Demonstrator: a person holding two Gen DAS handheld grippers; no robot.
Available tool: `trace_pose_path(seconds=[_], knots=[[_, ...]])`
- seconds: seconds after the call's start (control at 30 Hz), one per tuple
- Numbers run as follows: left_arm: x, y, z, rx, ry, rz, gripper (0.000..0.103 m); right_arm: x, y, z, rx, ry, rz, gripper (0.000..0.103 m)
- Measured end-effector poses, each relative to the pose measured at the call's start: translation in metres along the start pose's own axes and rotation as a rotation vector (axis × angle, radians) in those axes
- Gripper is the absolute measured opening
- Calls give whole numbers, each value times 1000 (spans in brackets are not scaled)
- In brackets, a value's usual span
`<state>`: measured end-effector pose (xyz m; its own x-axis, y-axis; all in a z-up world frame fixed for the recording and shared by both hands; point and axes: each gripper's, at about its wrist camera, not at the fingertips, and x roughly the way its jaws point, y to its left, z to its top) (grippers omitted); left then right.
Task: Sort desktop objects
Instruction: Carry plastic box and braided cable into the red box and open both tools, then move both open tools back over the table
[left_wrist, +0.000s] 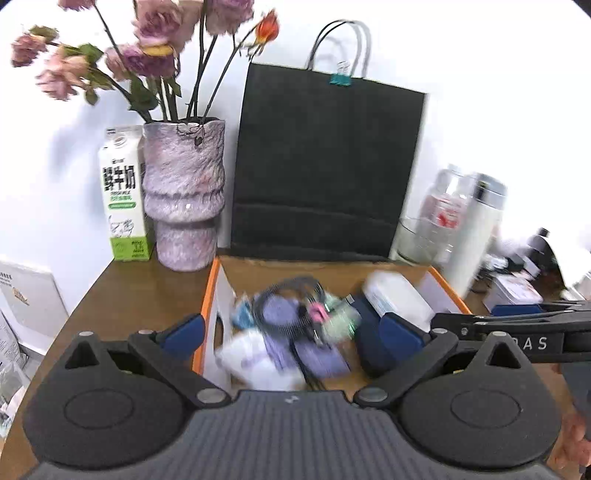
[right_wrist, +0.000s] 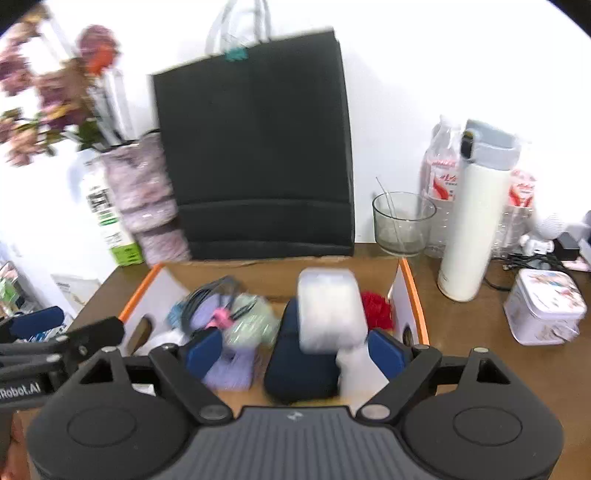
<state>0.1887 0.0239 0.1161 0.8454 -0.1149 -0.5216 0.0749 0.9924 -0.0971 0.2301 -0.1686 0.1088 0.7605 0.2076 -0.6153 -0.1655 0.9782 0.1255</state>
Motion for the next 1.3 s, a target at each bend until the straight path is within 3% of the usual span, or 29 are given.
trace_pose_path(seconds=[0.23, 0.4, 0.5, 0.57, 0.73, 0.83, 0.93, 1.1, 1.3], knots=[[-87, 1, -107, 30, -3, 2, 103, -81, 13, -106, -30, -56, -22, 89], [-141, 9, -179, 37, -2, 76, 103, -132, 29, -201, -85, -73, -22, 89], [-173, 11, -204, -34, -64, 117, 103, -157, 39, -243, -104, -80, -21, 89], [-186, 10, -219, -70, -85, 79, 103, -170, 41, -262, -108, -81, 1, 89], [-184, -12, -246, 42, -54, 135, 103, -183, 43, -291, -146, -62, -16, 97], [-179, -18, -255, 87, -30, 111, 103, -192, 35, -300, -116, -102, -19, 97], [-174, -17, -254, 65, 2, 120, 103, -198, 21, -301, -40, -156, 46, 99], [-172, -8, -254, 22, 23, 84, 103, -197, 6, -300, 55, -136, 83, 99], [-172, -4, -254, -18, 29, 83, 103, -198, 10, -300, 36, -176, 68, 99]])
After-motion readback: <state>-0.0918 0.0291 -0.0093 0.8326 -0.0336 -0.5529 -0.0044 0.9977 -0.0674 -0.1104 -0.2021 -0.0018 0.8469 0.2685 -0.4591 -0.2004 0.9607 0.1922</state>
